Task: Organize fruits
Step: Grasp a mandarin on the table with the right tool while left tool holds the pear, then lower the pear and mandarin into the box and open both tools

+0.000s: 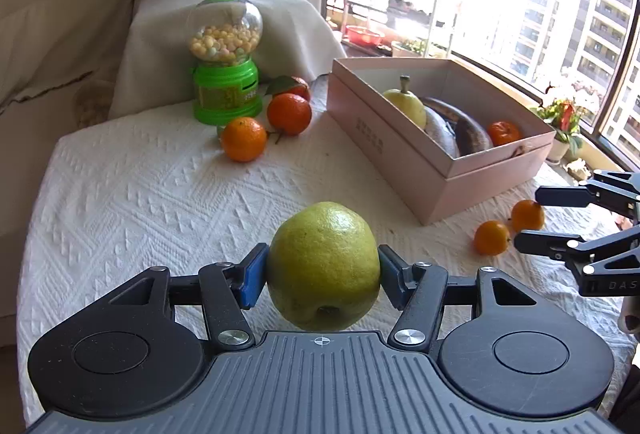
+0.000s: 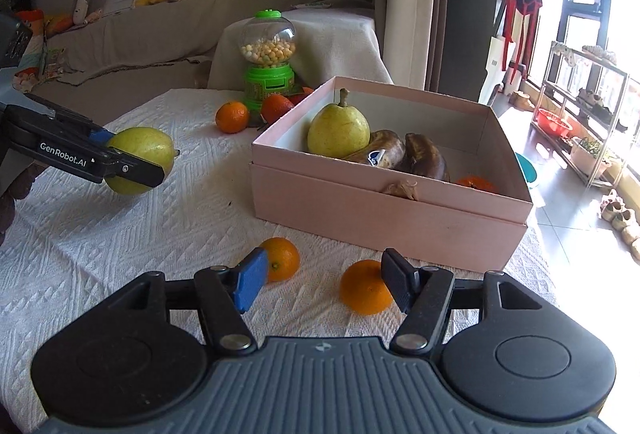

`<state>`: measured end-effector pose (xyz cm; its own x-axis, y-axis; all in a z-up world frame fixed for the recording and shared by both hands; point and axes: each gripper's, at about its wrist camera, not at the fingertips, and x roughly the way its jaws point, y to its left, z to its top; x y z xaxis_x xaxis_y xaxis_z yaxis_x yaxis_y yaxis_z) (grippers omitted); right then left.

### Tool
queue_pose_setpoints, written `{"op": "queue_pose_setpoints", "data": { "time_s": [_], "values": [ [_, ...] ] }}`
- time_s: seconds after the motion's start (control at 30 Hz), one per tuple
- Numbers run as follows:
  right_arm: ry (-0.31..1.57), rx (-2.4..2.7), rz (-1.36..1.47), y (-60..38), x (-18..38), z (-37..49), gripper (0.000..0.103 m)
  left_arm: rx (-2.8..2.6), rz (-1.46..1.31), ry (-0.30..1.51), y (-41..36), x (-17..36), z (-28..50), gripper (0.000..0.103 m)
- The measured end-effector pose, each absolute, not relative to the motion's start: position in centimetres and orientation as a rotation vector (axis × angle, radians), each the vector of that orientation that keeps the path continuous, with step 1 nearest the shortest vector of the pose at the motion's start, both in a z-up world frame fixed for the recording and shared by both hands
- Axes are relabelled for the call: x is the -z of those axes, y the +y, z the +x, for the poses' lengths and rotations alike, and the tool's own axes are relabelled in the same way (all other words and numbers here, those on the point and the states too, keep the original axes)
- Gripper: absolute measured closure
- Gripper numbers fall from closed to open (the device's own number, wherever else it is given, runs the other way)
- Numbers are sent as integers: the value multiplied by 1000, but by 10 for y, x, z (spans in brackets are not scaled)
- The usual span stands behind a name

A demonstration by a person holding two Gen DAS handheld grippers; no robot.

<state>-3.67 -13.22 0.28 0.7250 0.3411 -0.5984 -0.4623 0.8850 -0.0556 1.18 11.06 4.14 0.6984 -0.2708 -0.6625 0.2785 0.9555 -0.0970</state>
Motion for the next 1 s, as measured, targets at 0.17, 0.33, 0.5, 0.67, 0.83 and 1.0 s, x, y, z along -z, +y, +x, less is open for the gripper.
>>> {"op": "queue_pose_setpoints", "data": {
  "time_s": [0.17,0.33,0.5,0.67,0.83,1.0],
  "values": [
    [613,-528,-270,-108,-1,-37,40,343,-22,743,96,-42,-11,39],
    [676,-544,-275,-98,9,-17,55,373,-26,754,78,-38,-17,39],
    [707,-557,-309,-97,12,-17,75,375,-18,746,71,-42,-18,39],
    [619,-578,-235,-121,-29,-31,75,416,-36,691,67,-68,-18,39],
    [433,-512,-126,-168,-120,-12,75,483,-32,541,49,-134,23,39],
    [374,-359,-144,-195,-164,37,75,583,-80,629,-3,-145,127,39]
  ]
}}
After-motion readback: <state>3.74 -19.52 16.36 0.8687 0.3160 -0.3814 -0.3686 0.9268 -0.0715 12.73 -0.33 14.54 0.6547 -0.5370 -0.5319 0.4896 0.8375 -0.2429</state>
